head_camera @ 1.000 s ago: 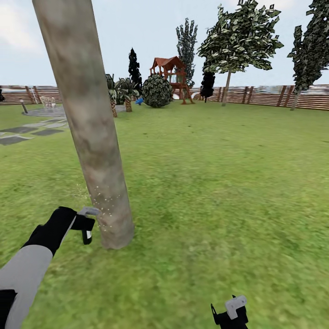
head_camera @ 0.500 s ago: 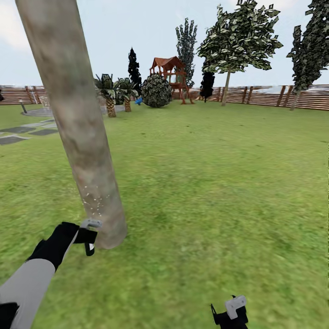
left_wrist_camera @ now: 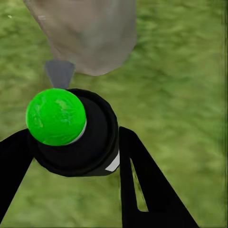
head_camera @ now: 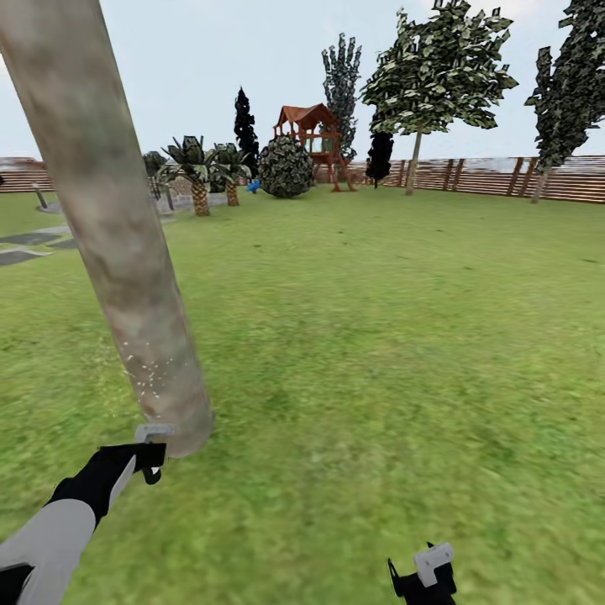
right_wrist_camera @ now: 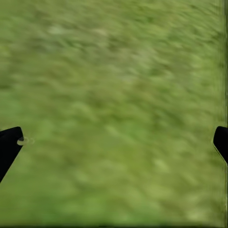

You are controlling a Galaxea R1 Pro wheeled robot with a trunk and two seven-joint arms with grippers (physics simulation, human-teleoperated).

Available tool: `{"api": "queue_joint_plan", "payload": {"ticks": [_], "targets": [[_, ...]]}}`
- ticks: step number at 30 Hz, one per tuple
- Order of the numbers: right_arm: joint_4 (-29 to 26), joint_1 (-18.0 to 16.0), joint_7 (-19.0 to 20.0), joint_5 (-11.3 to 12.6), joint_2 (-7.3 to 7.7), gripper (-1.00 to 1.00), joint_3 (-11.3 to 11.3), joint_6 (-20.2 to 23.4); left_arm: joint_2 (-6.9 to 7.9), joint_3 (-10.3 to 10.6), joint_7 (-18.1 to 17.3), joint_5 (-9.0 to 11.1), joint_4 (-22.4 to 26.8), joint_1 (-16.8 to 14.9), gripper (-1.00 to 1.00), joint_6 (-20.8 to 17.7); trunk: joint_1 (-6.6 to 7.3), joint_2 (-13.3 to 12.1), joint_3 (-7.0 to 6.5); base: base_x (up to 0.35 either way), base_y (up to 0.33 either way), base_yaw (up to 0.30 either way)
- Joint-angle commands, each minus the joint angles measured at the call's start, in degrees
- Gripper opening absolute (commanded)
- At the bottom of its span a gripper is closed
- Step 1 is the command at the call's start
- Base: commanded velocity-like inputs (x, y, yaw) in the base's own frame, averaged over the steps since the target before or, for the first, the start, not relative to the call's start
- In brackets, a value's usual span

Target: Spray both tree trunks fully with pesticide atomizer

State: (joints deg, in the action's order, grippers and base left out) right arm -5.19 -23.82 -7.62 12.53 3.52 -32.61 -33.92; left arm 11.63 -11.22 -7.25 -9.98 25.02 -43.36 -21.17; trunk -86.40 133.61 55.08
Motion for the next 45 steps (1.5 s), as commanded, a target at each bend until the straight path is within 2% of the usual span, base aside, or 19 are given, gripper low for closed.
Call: {"api": "queue_joint_plan", "payload": {"ticks": [1, 4, 6, 8, 11, 13, 18, 31, 36, 45], "targets": [[0.0, 0.0, 0.0, 0.1, 0.00, 1.00, 0.0, 0.0, -0.04, 0.0, 0.0, 0.0, 0.0, 0.0, -1.00, 0.2, 0.00, 0.0, 0.00, 0.000, -0.272, 0.000], [-0.1, 0.0, -0.1, 0.3, 0.01, 1.00, 0.1, 0.0, -0.62, 0.1, 0.1, -0.1, 0.0, 0.0, -1.00, 0.4, 0.00, 0.0, 0.00, 0.000, -0.272, 0.000], [-0.2, 0.0, -0.1, 0.6, 0.10, 1.00, 0.5, 0.0, -0.76, 0.0, 1.3, -0.1, -0.1, 0.0, -1.00, 0.5, 0.00, 0.0, 0.00, 0.000, -0.272, 0.000], [-0.2, 0.0, -0.1, 4.2, 0.03, 1.00, 3.0, 0.0, -0.86, 0.1, 4.7, 0.2, -0.4, 0.0, -1.00, 0.6, 0.00, 0.0, 0.00, 0.000, -0.272, 0.000], [-0.1, 0.0, -0.1, 8.7, 0.01, 1.00, 4.1, 0.0, -0.85, 0.0, 5.6, 0.2, -0.4, 0.0, -1.00, 0.6, 0.00, 0.0, 0.00, 0.051, -0.225, 0.000], [-0.1, 0.0, 0.3, 9.9, 0.05, 1.00, 4.1, -0.1, -0.82, 0.0, 5.8, 0.2, -0.4, 0.0, -1.00, 0.6, 0.00, 0.0, 0.00, 0.176, -0.054, 0.000], [-0.1, 0.0, 0.4, 10.1, 0.04, 1.00, 4.0, -0.1, -0.90, 0.0, 5.8, 0.2, -0.6, 0.0, -1.00, 0.5, 0.00, 0.0, 0.03, 0.097, -0.010, 0.063], [-0.1, 0.0, 0.3, 10.2, 0.00, 1.00, 4.0, 0.0, -1.18, 0.0, 5.6, 0.2, -0.1, 0.0, -1.00, 0.4, 0.00, 0.0, 0.41, 0.002, 0.000, 0.262], [-0.1, 0.0, 0.3, 10.2, 0.00, 1.00, 4.0, 0.0, -2.10, 0.1, 5.8, 0.1, -0.1, 0.0, -1.00, 0.6, 0.00, 0.0, 0.59, 0.177, -0.107, 0.242], [0.0, 0.0, 0.3, 9.9, 0.10, 1.00, 4.0, -0.1, -2.22, 0.1, 5.8, 0.1, 0.0, 0.0, -1.00, 0.5, 0.00, 0.0, 0.60, 0.166, -0.214, 0.013]]}}
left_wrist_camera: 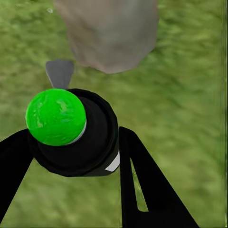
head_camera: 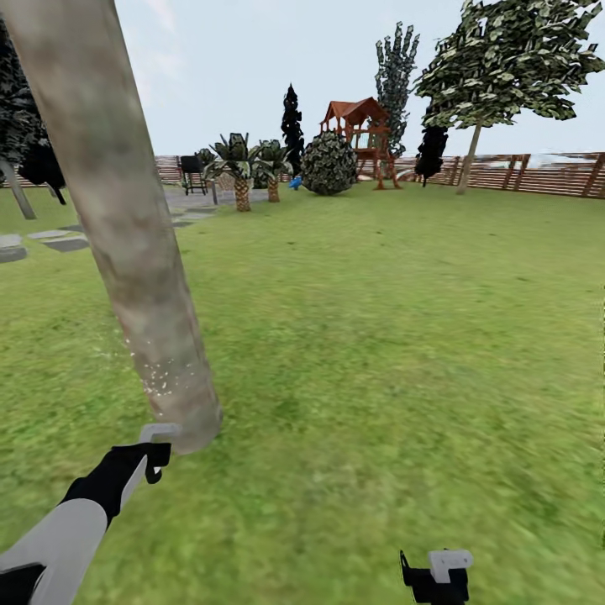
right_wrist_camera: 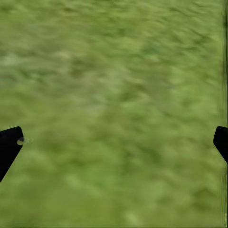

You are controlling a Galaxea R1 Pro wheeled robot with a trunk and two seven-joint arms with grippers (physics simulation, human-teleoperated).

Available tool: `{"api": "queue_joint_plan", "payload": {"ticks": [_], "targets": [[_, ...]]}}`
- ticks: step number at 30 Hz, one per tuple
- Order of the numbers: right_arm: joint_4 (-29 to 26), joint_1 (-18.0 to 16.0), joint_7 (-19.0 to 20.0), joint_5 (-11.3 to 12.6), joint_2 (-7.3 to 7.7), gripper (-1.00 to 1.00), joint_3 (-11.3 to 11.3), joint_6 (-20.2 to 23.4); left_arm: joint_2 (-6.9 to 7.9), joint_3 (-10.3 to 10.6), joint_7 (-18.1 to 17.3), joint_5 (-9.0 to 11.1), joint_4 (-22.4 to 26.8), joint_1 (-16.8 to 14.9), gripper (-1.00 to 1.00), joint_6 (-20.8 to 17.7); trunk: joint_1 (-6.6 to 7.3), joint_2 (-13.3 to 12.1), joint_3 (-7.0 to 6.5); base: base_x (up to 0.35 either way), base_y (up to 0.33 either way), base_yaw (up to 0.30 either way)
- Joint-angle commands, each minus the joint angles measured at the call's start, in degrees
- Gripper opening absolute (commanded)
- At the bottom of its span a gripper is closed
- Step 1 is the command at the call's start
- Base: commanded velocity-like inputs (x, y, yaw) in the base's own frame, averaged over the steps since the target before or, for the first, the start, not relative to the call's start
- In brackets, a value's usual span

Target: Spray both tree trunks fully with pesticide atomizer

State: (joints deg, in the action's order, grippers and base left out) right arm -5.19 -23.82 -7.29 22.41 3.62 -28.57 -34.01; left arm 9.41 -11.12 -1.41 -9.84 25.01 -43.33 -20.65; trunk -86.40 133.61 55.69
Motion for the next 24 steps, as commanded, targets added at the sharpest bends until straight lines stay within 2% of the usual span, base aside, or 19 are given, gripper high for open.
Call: {"api": "queue_joint_plan", "payload": {"ticks": [1, 5, 11, 20, 24], "targets": [[0.0, 0.0, 0.0, 0.0, 0.00, 1.00, 0.0, 0.0, 0.02, 0.0, 0.0, 0.0, 0.0, 0.0, -1.00, 0.0, 0.00, 0.0, 0.00, 0.022, -0.268, 0.000], [-0.1, 0.0, 0.0, 0.0, -0.02, 1.00, -0.1, 0.0, 0.09, -0.1, 0.0, -0.1, 0.1, 0.0, -1.00, -0.1, 0.00, 0.0, 0.00, 0.002, -0.273, 0.042], [-0.1, 0.0, 0.0, 0.0, -0.02, 1.00, -0.1, 0.0, 0.09, -0.1, 0.0, -0.1, 0.1, 0.0, -1.00, -0.2, 0.00, 0.0, 0.00, 0.021, -0.273, 0.265], [-0.1, 0.0, 0.0, 0.0, -0.02, 1.00, -0.1, 0.0, 0.09, 0.0, -0.1, -0.1, 0.1, 0.0, -1.00, -0.3, 0.00, 0.0, 0.00, 0.179, -0.240, 0.267], [0.0, 0.0, 0.0, 0.0, -0.02, 1.00, -0.1, 0.0, 0.01, 0.0, -0.1, -0.1, 0.1, 0.0, -1.00, -0.5, 0.00, 0.0, 0.00, 0.239, -0.189, 0.056]]}}
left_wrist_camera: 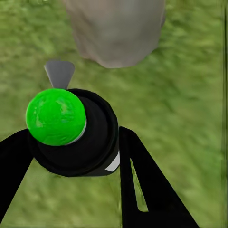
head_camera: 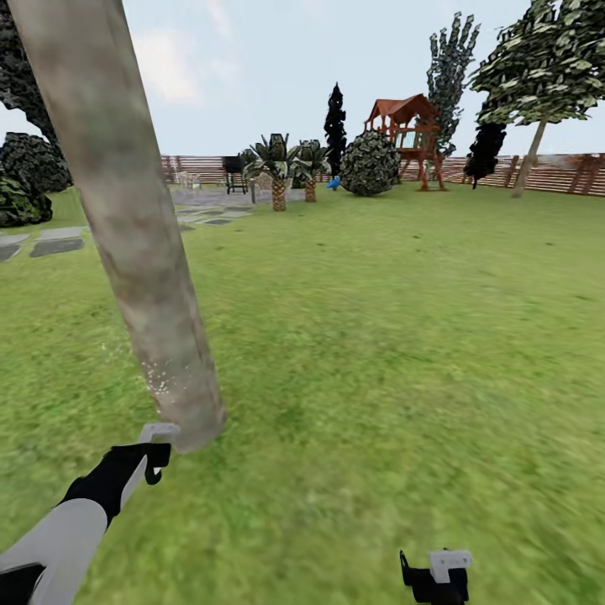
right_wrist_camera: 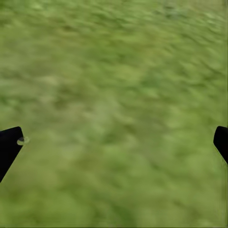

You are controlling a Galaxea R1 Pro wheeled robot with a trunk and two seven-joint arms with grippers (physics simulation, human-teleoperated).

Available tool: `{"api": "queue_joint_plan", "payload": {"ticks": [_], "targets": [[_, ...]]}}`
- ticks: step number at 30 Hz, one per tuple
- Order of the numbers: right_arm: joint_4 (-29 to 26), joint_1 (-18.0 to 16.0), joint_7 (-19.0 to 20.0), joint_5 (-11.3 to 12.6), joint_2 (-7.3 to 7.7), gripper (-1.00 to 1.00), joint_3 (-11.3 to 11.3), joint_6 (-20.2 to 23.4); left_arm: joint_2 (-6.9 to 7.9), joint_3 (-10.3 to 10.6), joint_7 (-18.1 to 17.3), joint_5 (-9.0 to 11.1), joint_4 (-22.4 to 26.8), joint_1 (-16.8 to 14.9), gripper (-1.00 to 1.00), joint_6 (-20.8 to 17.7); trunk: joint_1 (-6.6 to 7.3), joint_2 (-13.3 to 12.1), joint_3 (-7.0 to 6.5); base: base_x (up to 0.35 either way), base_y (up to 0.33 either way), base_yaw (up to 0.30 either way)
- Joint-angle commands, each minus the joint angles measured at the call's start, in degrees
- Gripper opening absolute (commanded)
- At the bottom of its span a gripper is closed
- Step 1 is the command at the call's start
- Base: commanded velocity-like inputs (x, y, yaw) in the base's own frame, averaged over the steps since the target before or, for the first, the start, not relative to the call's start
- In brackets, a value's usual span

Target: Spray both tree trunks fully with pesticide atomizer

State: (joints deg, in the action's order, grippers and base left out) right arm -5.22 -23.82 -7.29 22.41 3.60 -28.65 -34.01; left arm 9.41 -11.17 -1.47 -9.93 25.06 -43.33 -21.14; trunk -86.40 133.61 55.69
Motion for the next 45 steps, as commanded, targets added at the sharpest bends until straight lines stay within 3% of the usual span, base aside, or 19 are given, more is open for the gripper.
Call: {"api": "queue_joint_plan", "payload": {"ticks": [1, 13, 18, 23, 45], "targets": [[0.0, 0.0, 0.0, 0.0, 0.00, 1.00, 0.0, 0.0, 0.03, 0.0, 0.0, 0.0, 0.0, 0.0, -1.00, 0.0, 0.00, 0.0, 0.00, 0.256, -0.175, 0.009], [0.0, 0.0, 0.0, 0.0, 0.00, 1.00, 0.0, 0.0, 0.03, -0.1, -0.1, -0.2, 0.0, 0.0, -1.00, -1.9, 0.00, 0.0, 0.21, 0.161, -0.103, 0.155], [0.0, 0.0, 0.0, 0.0, 0.00, 1.00, 0.0, 0.0, -0.04, 0.4, -0.1, -0.2, 0.1, 0.0, -1.00, -6.7, 0.00, 0.0, 0.36, 0.001, -0.001, 0.258], [0.0, 0.0, 0.0, 0.0, 0.00, 1.00, 0.0, 0.0, -0.72, 0.5, -0.2, -0.3, 0.2, 0.0, -1.00, -6.9, 0.00, 0.0, 0.44, 0.000, -0.166, 0.141], [0.0, 0.0, 0.0, -0.3, 0.09, 1.00, 0.0, 0.0, -0.63, 0.8, 0.0, -0.5, 0.3, 0.0, -1.00, -6.9, 0.00, 0.0, 0.45, 0.086, -0.249, 0.032]]}}
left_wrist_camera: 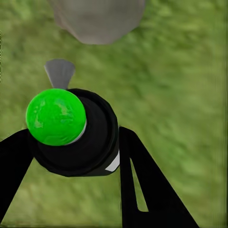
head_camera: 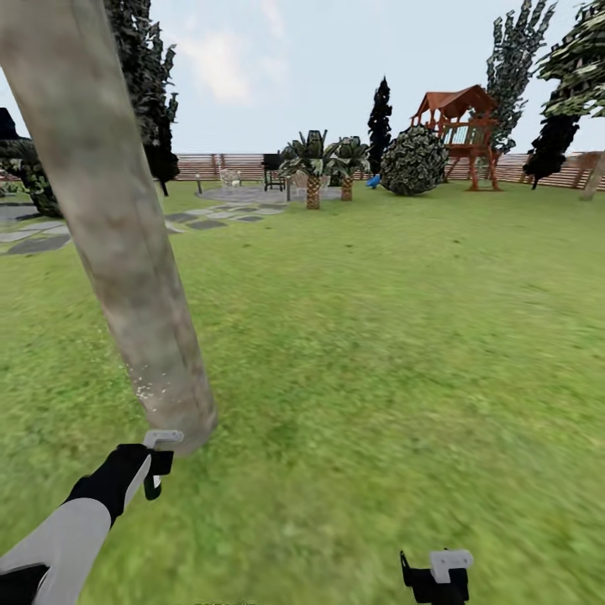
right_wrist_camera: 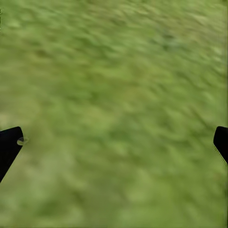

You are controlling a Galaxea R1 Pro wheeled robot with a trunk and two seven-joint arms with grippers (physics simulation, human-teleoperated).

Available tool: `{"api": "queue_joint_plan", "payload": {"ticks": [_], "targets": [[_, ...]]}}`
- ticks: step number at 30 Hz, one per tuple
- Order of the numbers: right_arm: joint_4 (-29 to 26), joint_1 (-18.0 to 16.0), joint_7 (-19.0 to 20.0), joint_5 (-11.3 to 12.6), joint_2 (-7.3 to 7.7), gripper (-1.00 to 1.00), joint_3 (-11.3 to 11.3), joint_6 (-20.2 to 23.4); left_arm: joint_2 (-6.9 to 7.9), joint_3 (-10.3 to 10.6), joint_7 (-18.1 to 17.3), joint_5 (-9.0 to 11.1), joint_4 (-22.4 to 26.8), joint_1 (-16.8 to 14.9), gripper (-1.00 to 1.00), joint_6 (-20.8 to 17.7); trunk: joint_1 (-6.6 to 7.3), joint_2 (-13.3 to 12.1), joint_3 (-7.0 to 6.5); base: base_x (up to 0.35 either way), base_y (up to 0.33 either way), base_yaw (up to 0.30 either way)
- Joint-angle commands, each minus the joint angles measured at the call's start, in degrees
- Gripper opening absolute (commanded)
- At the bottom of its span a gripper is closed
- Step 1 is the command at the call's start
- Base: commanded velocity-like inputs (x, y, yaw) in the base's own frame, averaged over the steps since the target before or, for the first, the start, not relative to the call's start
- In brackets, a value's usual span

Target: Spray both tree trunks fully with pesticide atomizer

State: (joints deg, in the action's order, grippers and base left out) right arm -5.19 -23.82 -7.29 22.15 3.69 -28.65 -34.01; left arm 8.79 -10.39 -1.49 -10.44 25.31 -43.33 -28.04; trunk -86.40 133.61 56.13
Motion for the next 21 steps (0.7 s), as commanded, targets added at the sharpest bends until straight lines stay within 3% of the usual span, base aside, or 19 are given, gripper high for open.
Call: {"api": "queue_joint_plan", "payload": {"ticks": [1, 7, 17, 21], "targets": [[0.0, 0.0, 0.0, 0.0, 0.00, 1.00, 0.0, 0.0, 0.00, 0.0, 0.0, 0.0, 0.0, 0.0, -1.00, 0.0, 0.00, 0.0, 0.00, 0.006, -0.271, 0.253], [0.0, 0.0, 0.0, 0.0, -0.02, 1.00, 0.0, 0.0, 0.00, 0.0, 0.0, 0.0, 0.0, 0.0, -1.00, 0.0, 0.00, 0.0, 0.00, 0.007, -0.273, 0.266], [0.0, 0.0, 0.0, 0.0, -0.02, 1.00, 0.0, 0.0, -0.05, -0.2, 0.1, 0.0, 0.0, 0.0, -1.00, 0.0, 0.00, 0.0, 0.00, 0.131, -0.273, 0.018], [0.0, 0.0, 0.0, 0.0, -0.08, 1.00, 0.0, 0.0, -0.07, -0.2, 0.1, 0.0, 0.0, 0.0, -1.00, 0.0, 0.00, 0.0, 0.00, 0.139, -0.273, 0.207]]}}
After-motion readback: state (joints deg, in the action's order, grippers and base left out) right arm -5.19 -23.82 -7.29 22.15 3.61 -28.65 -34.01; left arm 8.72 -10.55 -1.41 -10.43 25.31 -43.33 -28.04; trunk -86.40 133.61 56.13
